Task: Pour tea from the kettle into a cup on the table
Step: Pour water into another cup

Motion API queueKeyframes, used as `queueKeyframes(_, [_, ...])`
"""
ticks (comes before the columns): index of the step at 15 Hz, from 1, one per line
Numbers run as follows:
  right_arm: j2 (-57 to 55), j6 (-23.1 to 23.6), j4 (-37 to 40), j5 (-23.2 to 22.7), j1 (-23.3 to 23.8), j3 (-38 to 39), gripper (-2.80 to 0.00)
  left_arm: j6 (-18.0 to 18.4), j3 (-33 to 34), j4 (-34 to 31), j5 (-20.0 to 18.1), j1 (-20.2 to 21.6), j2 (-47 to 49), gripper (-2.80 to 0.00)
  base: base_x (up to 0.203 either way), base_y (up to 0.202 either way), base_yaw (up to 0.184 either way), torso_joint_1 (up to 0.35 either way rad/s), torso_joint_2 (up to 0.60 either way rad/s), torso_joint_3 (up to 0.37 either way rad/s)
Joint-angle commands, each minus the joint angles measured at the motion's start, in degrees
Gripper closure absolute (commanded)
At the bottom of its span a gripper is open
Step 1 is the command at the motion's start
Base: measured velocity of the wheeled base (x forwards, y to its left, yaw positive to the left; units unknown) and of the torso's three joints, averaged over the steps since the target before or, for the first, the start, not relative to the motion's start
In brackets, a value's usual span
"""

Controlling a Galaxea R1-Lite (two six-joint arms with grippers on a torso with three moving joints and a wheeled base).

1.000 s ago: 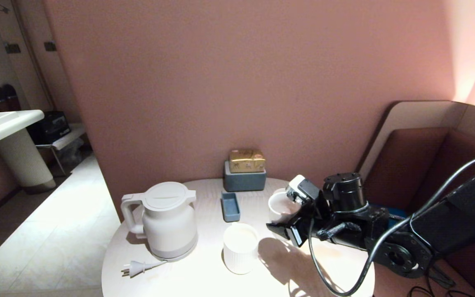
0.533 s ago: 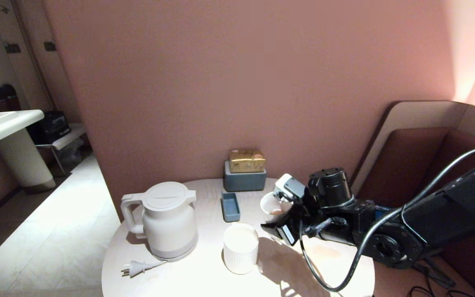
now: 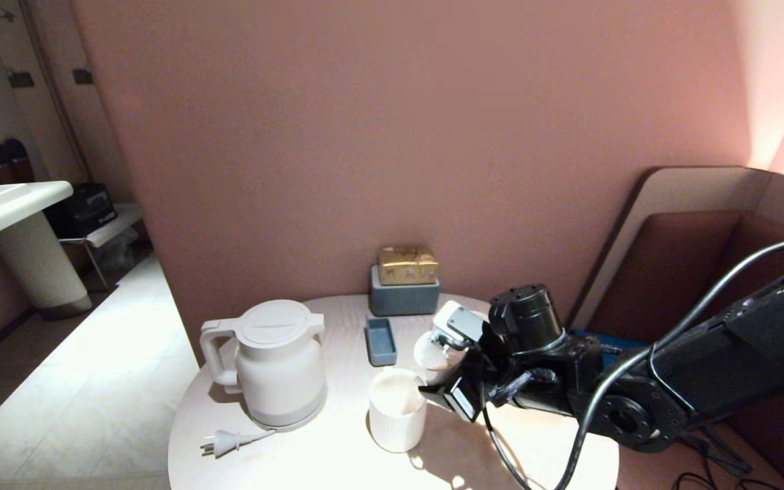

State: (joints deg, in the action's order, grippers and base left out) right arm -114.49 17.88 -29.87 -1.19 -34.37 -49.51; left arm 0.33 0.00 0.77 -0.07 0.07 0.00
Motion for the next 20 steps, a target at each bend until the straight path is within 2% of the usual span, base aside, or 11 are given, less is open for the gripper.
queueKeyframes(1, [-0.1,0.4,0.0,0.5,-0.3,-0.1,0.0,0.0,0.0,0.0,0.0,0.0,0.1,0.0,0.0,0.0,0.0,0.0,0.0,0.0])
queueKeyframes(9, [-1.0,2.1,2.0,0.7,-0.8,-0.1,0.0,0.0,0.0,0.0,0.0,0.0,0.1,0.0,0.0,0.0,0.0,0.0,0.0,0.0])
queueKeyframes(14, [-1.0,6.1,2.6,3.2,-1.1,-0.7,0.0,0.0,0.0,0.0,0.0,0.0,0.1,0.0,0.0,0.0,0.0,0.0,0.0,0.0])
queueKeyframes(20, [1.5,9.3,12.7,3.9,-1.2,-5.5,0.0,0.0,0.0,0.0,0.0,0.0,0.1,0.0,0.0,0.0,0.0,0.0,0.0,0.0])
